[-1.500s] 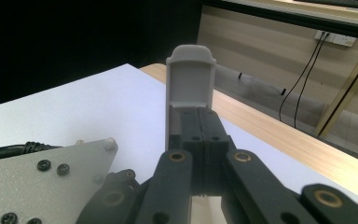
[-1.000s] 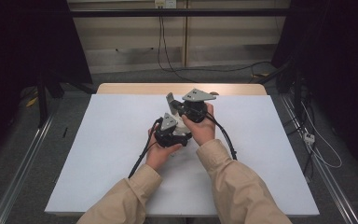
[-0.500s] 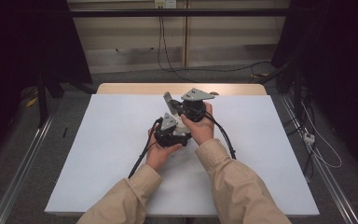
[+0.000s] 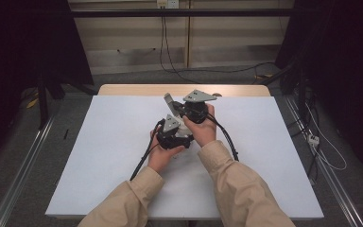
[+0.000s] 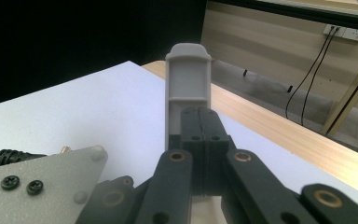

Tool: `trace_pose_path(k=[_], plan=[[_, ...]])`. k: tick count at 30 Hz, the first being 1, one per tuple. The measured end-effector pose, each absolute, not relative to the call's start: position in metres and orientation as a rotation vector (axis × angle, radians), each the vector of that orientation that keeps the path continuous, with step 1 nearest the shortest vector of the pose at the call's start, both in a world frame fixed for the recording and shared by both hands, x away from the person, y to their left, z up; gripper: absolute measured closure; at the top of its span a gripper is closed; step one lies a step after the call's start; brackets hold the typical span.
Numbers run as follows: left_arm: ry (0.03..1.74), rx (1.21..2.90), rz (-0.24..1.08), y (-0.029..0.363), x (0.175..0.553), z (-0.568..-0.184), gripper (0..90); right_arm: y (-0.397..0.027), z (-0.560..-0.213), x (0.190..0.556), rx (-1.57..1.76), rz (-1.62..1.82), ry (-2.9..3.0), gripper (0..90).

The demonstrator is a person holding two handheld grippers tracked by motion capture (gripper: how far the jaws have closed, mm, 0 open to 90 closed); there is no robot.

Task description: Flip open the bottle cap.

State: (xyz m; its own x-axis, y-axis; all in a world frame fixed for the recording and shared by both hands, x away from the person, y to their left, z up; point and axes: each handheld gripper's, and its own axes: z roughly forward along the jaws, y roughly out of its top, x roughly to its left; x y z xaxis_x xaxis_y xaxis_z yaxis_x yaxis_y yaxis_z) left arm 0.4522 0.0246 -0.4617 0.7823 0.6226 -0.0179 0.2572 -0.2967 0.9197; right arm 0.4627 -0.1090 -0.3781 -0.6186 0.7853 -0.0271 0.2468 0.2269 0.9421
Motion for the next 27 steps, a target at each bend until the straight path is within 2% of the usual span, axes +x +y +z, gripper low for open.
trace_pose_path(k=[27], plan=[[0.675, 1.884, 0.414, 0.0248, 0.4524, -0.4616, 18.8, -0.1062, -0.3823, 0.4676, 0.965, 1.4, 2.012, 90.0]])
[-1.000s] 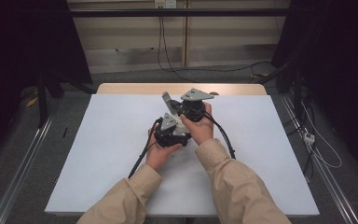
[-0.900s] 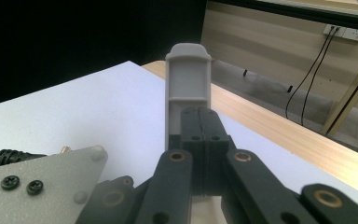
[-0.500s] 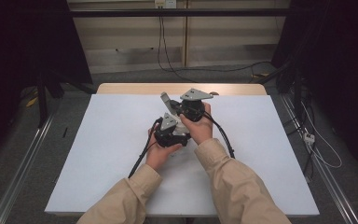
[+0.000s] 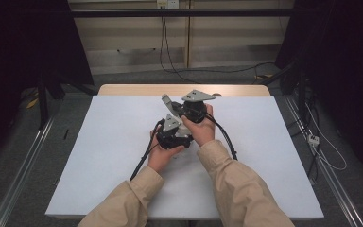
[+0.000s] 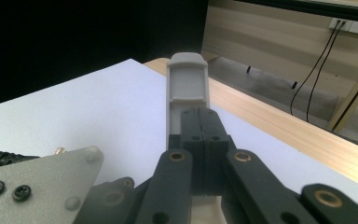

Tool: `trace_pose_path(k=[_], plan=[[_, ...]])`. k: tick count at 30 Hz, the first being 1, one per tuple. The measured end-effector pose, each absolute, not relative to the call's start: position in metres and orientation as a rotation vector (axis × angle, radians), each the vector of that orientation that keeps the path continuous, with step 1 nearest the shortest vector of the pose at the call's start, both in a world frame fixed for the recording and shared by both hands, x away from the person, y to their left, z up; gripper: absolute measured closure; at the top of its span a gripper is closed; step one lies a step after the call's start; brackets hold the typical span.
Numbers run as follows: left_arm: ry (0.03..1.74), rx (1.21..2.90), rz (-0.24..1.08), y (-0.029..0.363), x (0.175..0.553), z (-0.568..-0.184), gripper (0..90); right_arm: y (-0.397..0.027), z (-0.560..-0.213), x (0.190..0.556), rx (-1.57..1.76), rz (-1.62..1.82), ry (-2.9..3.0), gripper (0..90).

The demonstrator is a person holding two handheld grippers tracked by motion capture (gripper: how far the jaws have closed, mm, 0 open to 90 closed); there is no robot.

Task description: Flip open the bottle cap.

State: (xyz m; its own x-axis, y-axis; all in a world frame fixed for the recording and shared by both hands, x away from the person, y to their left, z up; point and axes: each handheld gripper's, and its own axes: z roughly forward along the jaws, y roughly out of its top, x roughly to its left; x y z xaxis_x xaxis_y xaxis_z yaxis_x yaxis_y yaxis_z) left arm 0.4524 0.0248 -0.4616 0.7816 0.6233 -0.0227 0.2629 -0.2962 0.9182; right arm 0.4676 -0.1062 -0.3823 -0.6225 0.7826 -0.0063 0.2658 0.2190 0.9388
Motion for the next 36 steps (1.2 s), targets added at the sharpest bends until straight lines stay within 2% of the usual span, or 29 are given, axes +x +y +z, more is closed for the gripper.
trace_pose_path(k=[36], plan=[[0.676, 1.881, 0.406, 0.0249, 0.4529, -0.4618, 18.7, -0.1036, -0.3832, 0.4687, 0.964, 1.318, 2.078, 90.0]])
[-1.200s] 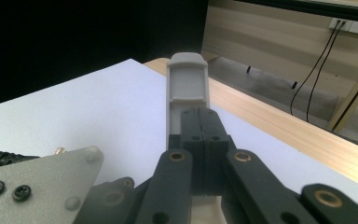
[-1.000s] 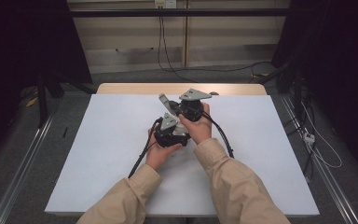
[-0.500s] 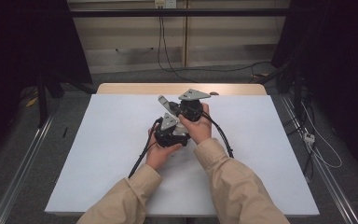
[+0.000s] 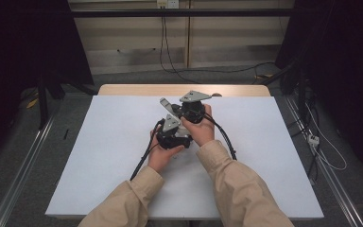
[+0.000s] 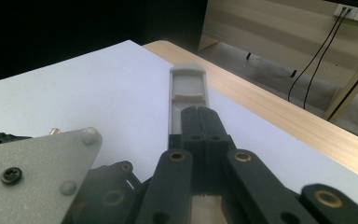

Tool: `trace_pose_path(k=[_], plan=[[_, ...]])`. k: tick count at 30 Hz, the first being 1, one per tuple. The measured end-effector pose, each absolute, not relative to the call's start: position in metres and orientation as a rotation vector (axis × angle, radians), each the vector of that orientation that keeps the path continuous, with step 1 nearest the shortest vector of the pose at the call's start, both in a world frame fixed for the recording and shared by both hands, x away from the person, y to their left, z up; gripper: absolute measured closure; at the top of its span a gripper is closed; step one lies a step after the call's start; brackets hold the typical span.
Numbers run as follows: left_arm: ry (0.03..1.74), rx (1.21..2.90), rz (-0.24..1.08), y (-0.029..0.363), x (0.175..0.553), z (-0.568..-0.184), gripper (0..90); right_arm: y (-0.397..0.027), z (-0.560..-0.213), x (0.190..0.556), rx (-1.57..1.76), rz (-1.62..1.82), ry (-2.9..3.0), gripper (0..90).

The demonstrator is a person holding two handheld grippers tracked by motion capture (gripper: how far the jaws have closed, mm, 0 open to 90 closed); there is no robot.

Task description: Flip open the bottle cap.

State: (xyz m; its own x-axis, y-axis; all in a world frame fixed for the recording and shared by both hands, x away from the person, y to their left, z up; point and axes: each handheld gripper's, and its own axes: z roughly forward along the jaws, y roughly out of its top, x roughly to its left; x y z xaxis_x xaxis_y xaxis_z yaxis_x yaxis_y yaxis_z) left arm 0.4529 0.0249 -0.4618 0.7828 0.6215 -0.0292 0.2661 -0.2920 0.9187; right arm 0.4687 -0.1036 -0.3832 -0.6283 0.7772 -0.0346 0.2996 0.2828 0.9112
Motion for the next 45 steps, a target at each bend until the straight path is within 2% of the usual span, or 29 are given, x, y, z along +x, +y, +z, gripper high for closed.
trace_pose_path(k=[8, 17, 23, 25, 27, 29, 35, 41, 45], plan=[[0.677, 1.867, 0.387, 0.026, 0.452, -0.462, 17.2, -0.107, -0.384, 0.466, 0.98, 1.36, 2.054, 90.0], [0.667, 1.867, 0.38, 0.031, 0.449, -0.453, 12.2, -0.112, -0.383, 0.463, 0.978, 1.371, 2.053, 83.5], [0.664, 1.879, 0.333, 0.038, 0.446, -0.45, 10.8, -0.118, -0.383, 0.46, 0.99, 1.378, 2.043, 74.0], [0.67, 1.879, 0.32, 0.041, 0.445, -0.45, 9.6, -0.12, -0.383, 0.458, 1.001, 1.382, 2.038, 66.9], [0.666, 1.886, 0.307, 0.044, 0.443, -0.449, 8.7, -0.122, -0.382, 0.456, 0.999, 1.391, 2.052, 64.4], [0.668, 1.878, 0.288, 0.047, 0.44, -0.448, 8.2, -0.125, -0.381, 0.453, 1.009, 1.394, 2.048, 52.2], [0.682, 1.885, 0.275, 0.059, 0.432, -0.441, 6.8, -0.137, -0.378, 0.441, 1.018, 1.412, 2.041, 34.2], [0.688, 1.882, 0.27, 0.073, 0.425, -0.437, 6.7, -0.15, -0.382, 0.424, 1.025, 1.446, 2.052, 23.8], [0.68, 1.894, 0.264, 0.078, 0.421, -0.434, 5.5, -0.162, -0.385, 0.412, 1.028, 1.452, 2.049, 19.8]])
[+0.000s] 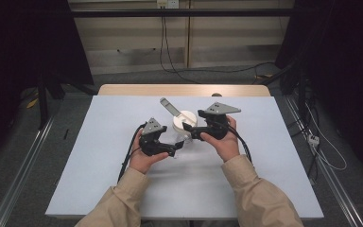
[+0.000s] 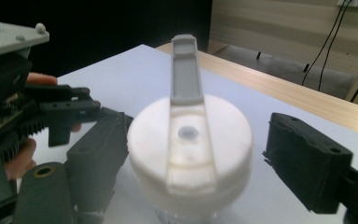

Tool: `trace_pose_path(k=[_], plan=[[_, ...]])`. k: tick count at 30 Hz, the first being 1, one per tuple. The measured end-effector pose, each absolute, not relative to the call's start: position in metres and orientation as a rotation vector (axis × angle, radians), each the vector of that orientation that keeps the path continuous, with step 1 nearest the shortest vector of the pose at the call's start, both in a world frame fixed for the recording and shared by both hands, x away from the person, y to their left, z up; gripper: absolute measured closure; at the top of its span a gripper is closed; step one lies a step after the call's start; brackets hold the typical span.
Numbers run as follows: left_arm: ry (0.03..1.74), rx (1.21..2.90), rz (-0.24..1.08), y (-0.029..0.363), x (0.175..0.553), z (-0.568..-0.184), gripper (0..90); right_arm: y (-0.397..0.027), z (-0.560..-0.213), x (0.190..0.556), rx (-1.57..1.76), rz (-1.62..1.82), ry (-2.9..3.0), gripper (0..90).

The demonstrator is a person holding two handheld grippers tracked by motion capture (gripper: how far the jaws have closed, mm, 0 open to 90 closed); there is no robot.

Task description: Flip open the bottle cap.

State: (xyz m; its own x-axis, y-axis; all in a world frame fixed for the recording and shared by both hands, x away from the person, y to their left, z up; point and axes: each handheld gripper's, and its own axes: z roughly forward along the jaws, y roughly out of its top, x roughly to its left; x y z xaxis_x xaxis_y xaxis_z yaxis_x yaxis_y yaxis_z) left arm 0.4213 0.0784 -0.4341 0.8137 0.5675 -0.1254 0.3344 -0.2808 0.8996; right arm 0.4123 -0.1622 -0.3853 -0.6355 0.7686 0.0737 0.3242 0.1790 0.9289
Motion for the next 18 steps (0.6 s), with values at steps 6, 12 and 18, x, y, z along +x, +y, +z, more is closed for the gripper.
trace_pose_path(k=[6, 12, 18], plan=[[0.679, 1.899, 0.266, 0.088, 0.414, -0.435, 4.6, -0.182, -0.395, 0.396, 1.04, 1.451, 2.045, 14.9], [0.702, 1.911, 0.28, 0.1, 0.41, -0.435, 3.6, -0.199, -0.407, 0.38, 1.047, 1.423, 2.048, 12.7], [0.719, 1.911, 0.29, 0.114, 0.404, -0.434, 3.6, -0.213, -0.415, 0.365, 1.05, 1.387, 2.062, 11.8]])
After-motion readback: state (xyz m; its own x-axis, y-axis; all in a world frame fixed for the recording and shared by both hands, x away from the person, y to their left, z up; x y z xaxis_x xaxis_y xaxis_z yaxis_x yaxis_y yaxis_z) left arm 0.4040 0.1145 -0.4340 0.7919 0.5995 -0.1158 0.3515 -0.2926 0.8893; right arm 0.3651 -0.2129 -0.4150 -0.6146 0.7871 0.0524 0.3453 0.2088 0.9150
